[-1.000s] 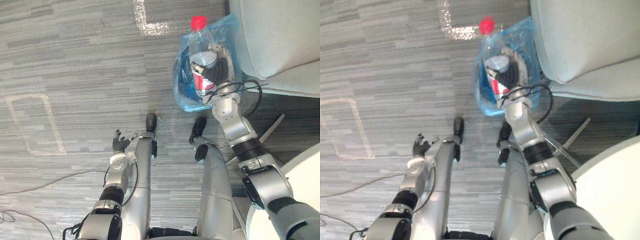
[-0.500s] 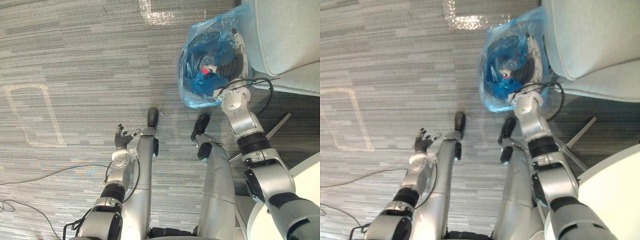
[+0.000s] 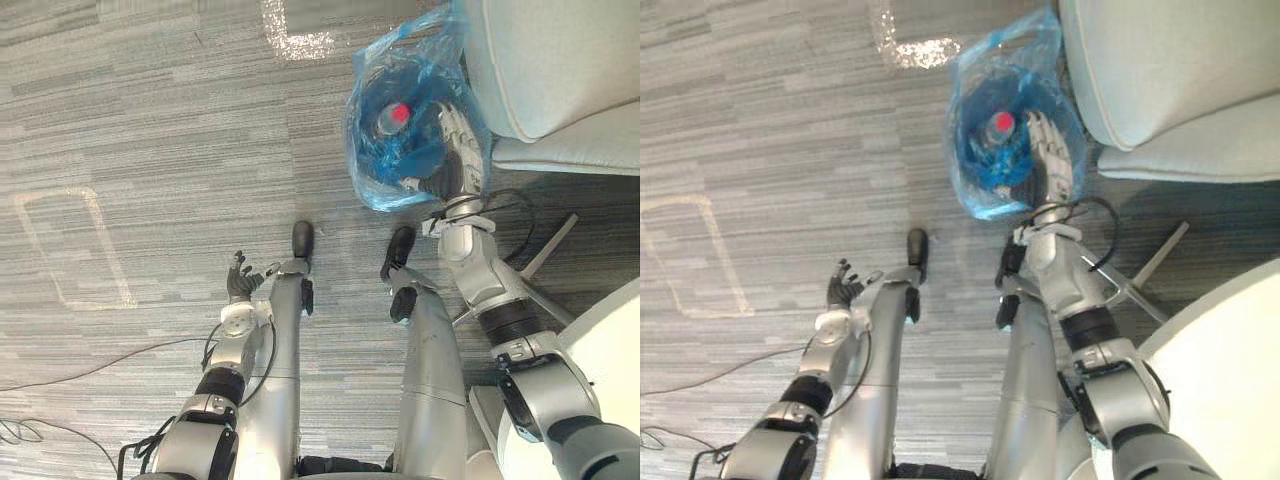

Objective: Gather rubbish on tea table into small bin, then transfer packed bag to large trash can.

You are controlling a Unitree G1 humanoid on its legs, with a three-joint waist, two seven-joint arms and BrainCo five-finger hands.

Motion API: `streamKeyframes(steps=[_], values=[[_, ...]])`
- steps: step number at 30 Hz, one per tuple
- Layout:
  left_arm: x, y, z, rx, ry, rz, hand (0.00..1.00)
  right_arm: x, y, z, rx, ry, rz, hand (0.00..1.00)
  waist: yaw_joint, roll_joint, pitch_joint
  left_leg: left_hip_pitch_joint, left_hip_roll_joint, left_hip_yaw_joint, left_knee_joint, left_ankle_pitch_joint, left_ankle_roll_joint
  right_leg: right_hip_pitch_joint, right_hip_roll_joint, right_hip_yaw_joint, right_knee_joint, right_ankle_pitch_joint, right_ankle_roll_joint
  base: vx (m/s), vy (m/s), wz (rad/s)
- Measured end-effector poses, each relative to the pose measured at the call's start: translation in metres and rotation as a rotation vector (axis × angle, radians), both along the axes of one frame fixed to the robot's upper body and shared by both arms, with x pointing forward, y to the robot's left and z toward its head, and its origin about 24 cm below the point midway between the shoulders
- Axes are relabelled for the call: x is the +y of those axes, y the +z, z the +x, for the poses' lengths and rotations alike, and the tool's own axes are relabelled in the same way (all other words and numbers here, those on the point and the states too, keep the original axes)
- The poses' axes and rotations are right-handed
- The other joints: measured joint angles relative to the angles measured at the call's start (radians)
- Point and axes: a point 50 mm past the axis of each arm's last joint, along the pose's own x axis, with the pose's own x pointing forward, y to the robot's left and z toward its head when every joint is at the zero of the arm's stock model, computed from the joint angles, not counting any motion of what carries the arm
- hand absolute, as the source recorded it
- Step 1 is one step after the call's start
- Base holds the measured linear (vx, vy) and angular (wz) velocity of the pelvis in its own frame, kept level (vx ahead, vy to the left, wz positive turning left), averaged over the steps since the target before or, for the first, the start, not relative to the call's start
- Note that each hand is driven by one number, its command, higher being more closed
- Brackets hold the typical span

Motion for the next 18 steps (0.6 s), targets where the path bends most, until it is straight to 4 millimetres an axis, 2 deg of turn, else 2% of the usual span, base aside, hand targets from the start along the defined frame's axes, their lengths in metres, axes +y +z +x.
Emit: streamKeyframes(steps=[5,14,18], values=[[0.001,-0.001,-0.001,0.004,-0.007,0.011,0.0,0.001,-0.018,0.003,0.08,-0.003,-0.076,0.0,0.0,-0.002,-0.005,0.003,0.008,0.006,0.0,-0.001,0.006,0.015,0.004,-0.003,-0.021,0.011,0.004,-0.01,0.014,-0.02],[0.0,0.003,0.001,-0.022,-0.032,0.011,0.0,0.007,-0.068,0.009,0.326,0.019,-0.293,0.0,0.003,-0.002,-0.005,-0.022,0.008,0.023,-0.009,-0.004,0.013,-0.015,-0.001,0.009,-0.033,0.016,0.007,0.0,0.004,0.0],[0.0,0.006,0.003,-0.037,-0.035,0.009,0.0,0.005,-0.084,0.009,0.395,0.012,-0.34,0.0,0.003,-0.002,-0.005,-0.035,0.007,0.023,-0.009,-0.004,0.013,-0.028,-0.001,0.009,-0.032,0.016,0.007,0.0,0.0,0.0]])
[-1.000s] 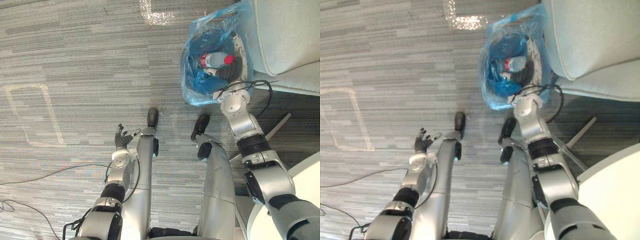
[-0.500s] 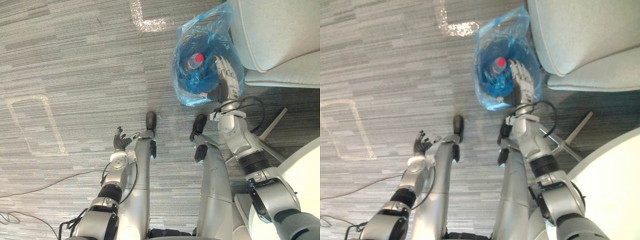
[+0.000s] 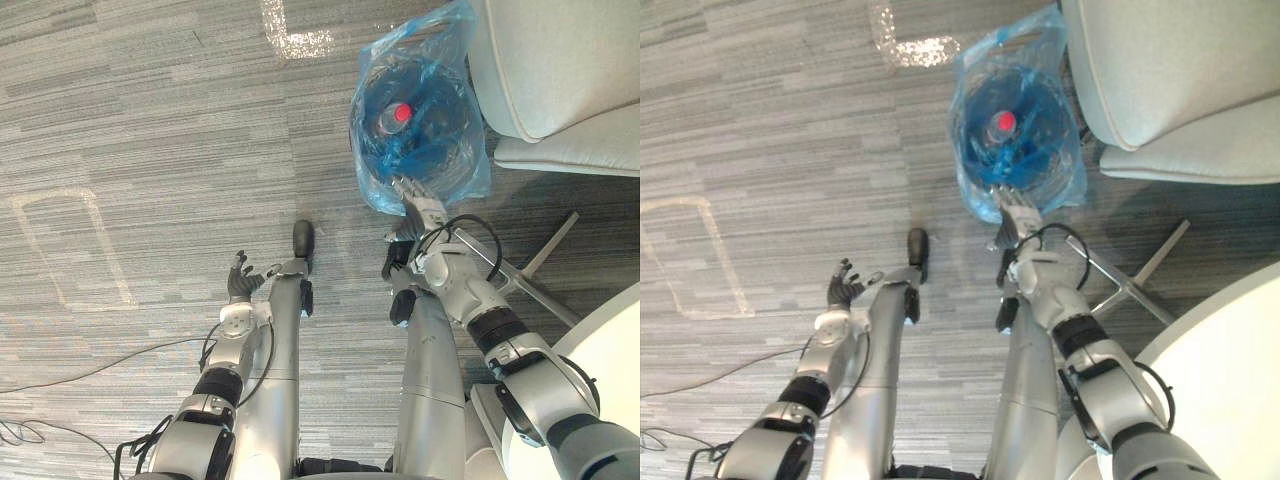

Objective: Gather rubbish on tea table into small bin, then transfer packed bag to large trash can.

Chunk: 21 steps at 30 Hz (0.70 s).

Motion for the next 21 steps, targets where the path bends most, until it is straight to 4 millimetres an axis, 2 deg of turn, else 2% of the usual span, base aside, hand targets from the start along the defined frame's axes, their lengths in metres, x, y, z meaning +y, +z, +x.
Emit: streamKeyframes(steps=[8,9,21], values=[[0.0,0.008,0.003,-0.04,0.01,-0.02,0.0,-0.009,-0.005,0.008,0.045,-0.087,0.01,0.0,0.0,0.001,-0.003,-0.048,-0.002,-0.004,0.014,0.003,0.0,-0.057,-0.001,0.003,0.032,-0.008,-0.001,0.0,0.001,0.02],[0.001,0.008,0.004,-0.042,0.012,-0.022,0.0,-0.009,-0.004,0.009,0.044,-0.093,0.013,1.0,-0.001,0.001,-0.003,-0.05,-0.002,-0.004,0.015,0.003,0.0,-0.06,-0.001,0.003,0.036,-0.01,-0.002,0.0,-0.005,0.05],[0.001,0.015,0.007,-0.073,0.045,-0.071,0.0,-0.004,0.015,0.021,-0.013,-0.145,0.075,1.0,0.0,0.004,-0.007,-0.099,-0.003,-0.025,0.038,0.014,-0.01,-0.115,0.0,-0.002,0.087,-0.029,-0.013,-0.01,-0.002,0.05]])
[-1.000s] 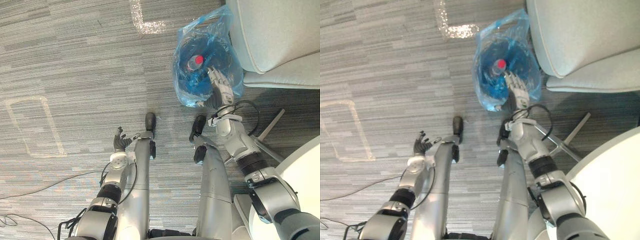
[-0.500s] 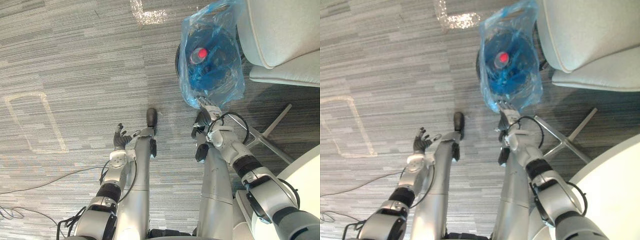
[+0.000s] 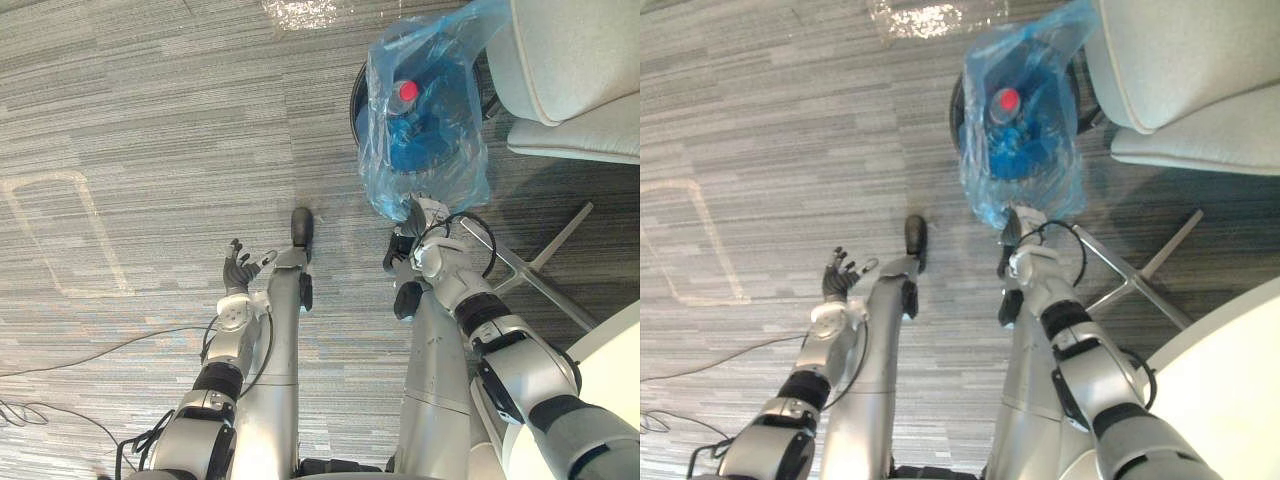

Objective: Gather rubbish on tea table into small bin, then transfer packed bag to large trash can.

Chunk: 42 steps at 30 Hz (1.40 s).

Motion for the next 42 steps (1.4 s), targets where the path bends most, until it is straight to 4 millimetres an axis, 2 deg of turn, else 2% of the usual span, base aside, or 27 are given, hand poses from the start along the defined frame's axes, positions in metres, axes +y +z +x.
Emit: streamKeyframes(steps=[6,12,15,21,23,26,33,38,42], values=[[0.002,0.002,0.001,-0.008,0.011,-0.004,0.0,0.003,0.009,0.001,-0.044,0.003,0.01,1.0,0.0,0.0,0.0,-0.01,0.006,0.001,0.01,0.0,-0.001,-0.008,0.006,0.001,0.001,0.003,-0.003,-0.02,0.009,-0.04],[0.005,0.0,0.0,0.013,0.023,-0.003,0.0,0.018,0.023,-0.004,-0.134,0.06,0.08,1.0,0.0,0.0,0.0,0.01,0.022,0.001,0.019,0.0,-0.001,0.024,0.021,-0.005,-0.017,0.021,-0.006,-0.02,0.007,-0.1],[0.005,-0.009,-0.004,0.056,0.021,0.0,0.0,0.028,0.014,-0.015,-0.136,0.094,0.129,1.0,-0.001,-0.002,-0.001,0.084,0.036,0.005,0.005,-0.006,0.005,0.111,0.031,-0.012,-0.062,0.034,-0.004,-0.03,0.003,-0.2],[-0.015,-0.031,-0.019,0.144,-0.031,-0.023,0.0,0.041,-0.014,-0.041,-0.104,0.133,0.241,1.0,-0.006,-0.007,-0.01,0.265,0.042,0.036,-0.065,-0.012,0.017,0.297,0.032,-0.01,-0.148,0.047,0.015,0.0,0.002,-0.04],[-0.02,-0.048,-0.031,0.216,-0.04,-0.028,0.0,0.048,-0.033,-0.051,-0.043,0.133,0.286,1.0,-0.006,-0.011,-0.012,0.369,0.041,0.048,-0.1,-0.009,0.015,0.396,0.031,-0.01,-0.18,0.051,0.011,0.05,-0.002,-0.05],[-0.019,-0.066,-0.048,0.288,-0.038,-0.026,0.0,0.054,-0.048,-0.064,0.004,0.142,0.337,1.0,-0.009,-0.021,-0.026,0.485,0.039,0.06,-0.146,-0.008,0.012,0.506,0.032,-0.007,-0.221,0.051,0.012,0.08,-0.009,-0.08],[-0.013,-0.111,-0.101,0.506,-0.049,0.002,0.0,0.071,-0.081,-0.098,0.128,0.181,0.453,1.0,-0.017,-0.073,-0.162,0.747,0.039,0.08,-0.287,-0.007,0.005,0.765,0.048,-0.014,-0.374,0.055,0.018,0.1,-0.029,-0.05],[-0.019,-0.13,-0.129,0.623,-0.125,0.058,0.0,0.08,-0.091,-0.122,0.187,0.227,0.539,1.0,-0.024,-0.077,-0.247,0.889,0.037,0.099,-0.39,0.004,-0.005,0.908,0.059,-0.005,-0.498,0.087,0.031,0.13,0.006,-0.1],[-0.017,-0.138,-0.141,0.678,-0.156,0.098,0.0,0.079,-0.095,-0.126,0.221,0.248,0.535,1.0,-0.044,-0.076,-0.29,0.974,0.021,0.106,-0.469,0.028,-0.008,0.994,0.063,0.009,-0.597,0.123,0.042,0.11,0.02,-0.1]])
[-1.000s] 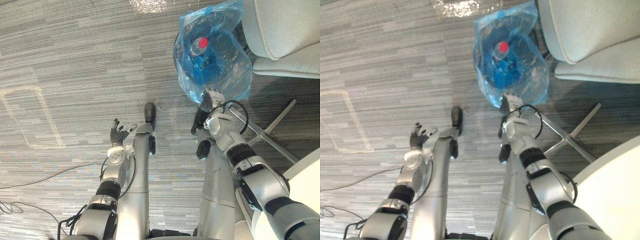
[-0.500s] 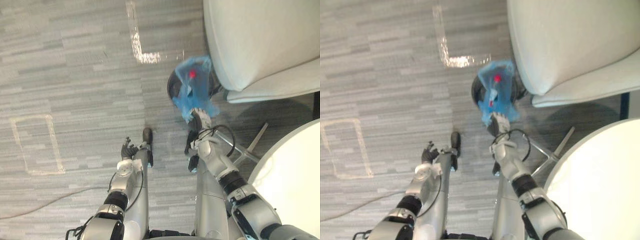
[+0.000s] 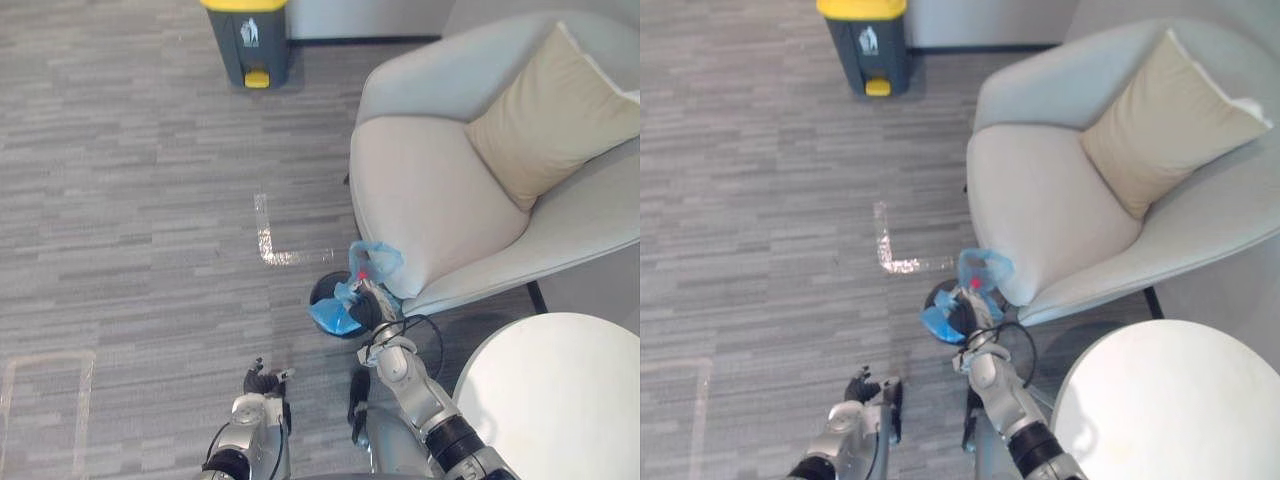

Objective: Gather rubbish on tea table into small bin, then transfer packed bag to large trash can.

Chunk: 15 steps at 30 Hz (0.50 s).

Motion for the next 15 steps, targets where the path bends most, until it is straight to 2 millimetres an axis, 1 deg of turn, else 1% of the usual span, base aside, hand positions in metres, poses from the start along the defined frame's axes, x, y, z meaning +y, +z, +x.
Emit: streamKeyframes(steps=[1,2,5,6,9,10,12,13,15], values=[[0.002,0.0,-0.001,0.002,-0.016,0.014,0.0,-0.002,0.0,0.0,-0.001,0.007,-0.003,1.0,-0.012,0.0,-0.005,0.022,-0.004,0.0,-0.022,0.006,0.0,0.025,0.0,0.0,-0.029,0.012,0.003,0.07,0.03,-0.02],[0.005,0.0,0.0,0.002,-0.038,0.033,0.0,-0.007,0.0,0.0,0.001,0.015,-0.015,1.0,-0.018,0.0,-0.018,0.04,-0.008,0.0,-0.04,0.011,0.0,0.049,0.003,0.001,-0.061,0.025,0.005,0.07,0.028,-0.02],[0.006,0.007,0.006,-0.038,-0.091,0.067,0.0,-0.014,0.0,-0.001,0.012,0.032,-0.016,1.0,-0.02,0.001,-0.026,0.08,-0.018,0.001,-0.067,0.019,0.002,0.096,0.004,0.006,-0.106,0.042,0.008,0.05,0.028,-0.03],[0.01,0.011,0.01,-0.064,-0.109,0.092,0.0,-0.015,0.002,-0.001,0.005,0.041,-0.022,1.0,-0.02,0.001,-0.027,0.099,-0.02,0.001,-0.082,0.025,0.002,0.115,0.004,0.007,-0.12,0.047,0.009,0.0,0.0,0.0],[0.014,0.026,0.02,-0.155,-0.155,0.126,0.0,-0.018,0.009,-0.003,-0.012,0.079,0.007,1.0,-0.022,0.001,-0.062,0.121,-0.028,0.003,-0.12,0.042,0.003,0.129,0.003,0.013,-0.147,0.06,0.01,0.01,0.01,-0.04],[0.013,0.032,0.024,-0.189,-0.17,0.132,0.0,-0.019,0.011,-0.002,-0.024,0.085,0.004,1.0,-0.022,0.002,-0.063,0.134,-0.03,0.003,-0.132,0.047,0.004,0.139,0.002,0.015,-0.156,0.066,0.01,0.0,0.0,0.0],[0.009,0.051,0.034,-0.296,-0.204,0.131,0.0,-0.024,0.013,-0.002,-0.025,0.1,0.01,1.0,-0.023,0.003,-0.072,0.157,-0.036,0.002,-0.157,0.059,0.004,0.158,0.001,0.018,-0.172,0.076,0.01,-0.04,0.004,-0.03],[0.008,0.055,0.036,-0.314,-0.208,0.13,0.0,-0.025,0.013,-0.002,-0.024,0.104,0.005,1.0,-0.022,0.003,-0.074,0.16,-0.037,0.002,-0.161,0.06,0.004,0.159,0.001,0.02,-0.175,0.078,0.01,-0.05,0.006,-0.08],[0.002,0.073,0.045,-0.41,-0.243,0.127,0.0,-0.028,0.017,-0.003,-0.03,0.129,-0.014,1.0,-0.023,0.003,-0.077,0.17,-0.041,0.003,-0.177,0.064,0.008,0.158,-0.001,0.03,-0.178,0.084,0.011,-0.05,0.008,-0.1]])
